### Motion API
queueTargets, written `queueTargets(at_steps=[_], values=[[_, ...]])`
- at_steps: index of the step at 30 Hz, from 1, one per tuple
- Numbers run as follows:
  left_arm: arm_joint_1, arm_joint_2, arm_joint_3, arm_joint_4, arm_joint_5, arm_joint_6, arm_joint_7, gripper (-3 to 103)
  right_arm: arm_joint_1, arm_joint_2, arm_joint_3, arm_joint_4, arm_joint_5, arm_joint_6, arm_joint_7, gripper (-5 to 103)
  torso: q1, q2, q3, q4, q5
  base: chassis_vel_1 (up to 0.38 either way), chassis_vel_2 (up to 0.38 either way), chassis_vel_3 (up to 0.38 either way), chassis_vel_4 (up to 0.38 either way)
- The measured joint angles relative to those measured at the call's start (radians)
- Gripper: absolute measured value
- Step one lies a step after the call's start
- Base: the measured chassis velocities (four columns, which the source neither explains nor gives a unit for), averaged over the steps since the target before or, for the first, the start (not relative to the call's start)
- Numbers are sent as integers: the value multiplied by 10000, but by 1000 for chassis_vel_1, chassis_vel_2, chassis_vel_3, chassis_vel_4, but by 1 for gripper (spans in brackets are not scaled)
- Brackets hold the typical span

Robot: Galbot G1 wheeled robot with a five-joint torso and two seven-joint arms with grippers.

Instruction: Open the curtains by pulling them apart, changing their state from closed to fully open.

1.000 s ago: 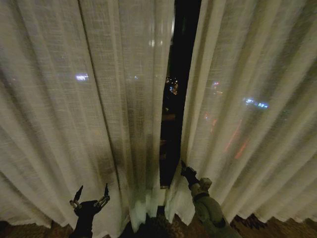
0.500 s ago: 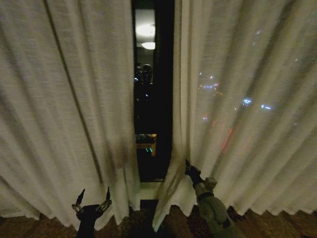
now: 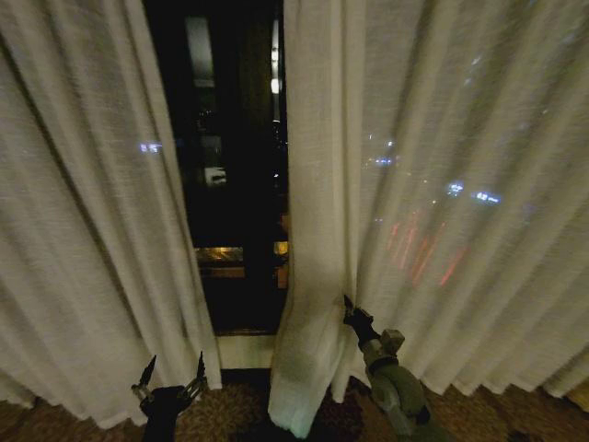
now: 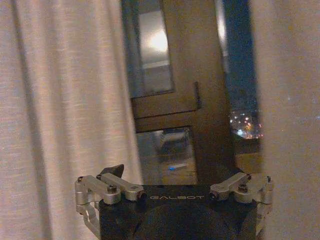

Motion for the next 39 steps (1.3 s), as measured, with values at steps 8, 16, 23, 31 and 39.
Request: queueTargets(at_steps=[8,16,23,31,39], values=[[21,1,80,-13,104,-8,-11,100,10,-29,25,10,26,10,-17,0,2,-1,0,-1,1,-341,-365,346,359],[76,-7,80,-13,123,-59,-27,100,-13,-64,115,32,60,16,-35,0,2,-1,1,-1,2,-321,-378,317,373],[88,-44,153,41,220,-129,-30,100,-93,-113,295,45,102,38,-128,0,2,-1,1,-2,0,-321,-367,331,379],[7,-40,140,147,205,-135,-29,100,-155,-119,353,46,124,43,-165,0,2,-1,0,-1,-2,-342,-371,343,377],[-180,-28,68,314,120,-110,-21,100,-183,-133,448,75,87,43,-188,0,1,-1,0,0,-3,-338,-378,329,369]])
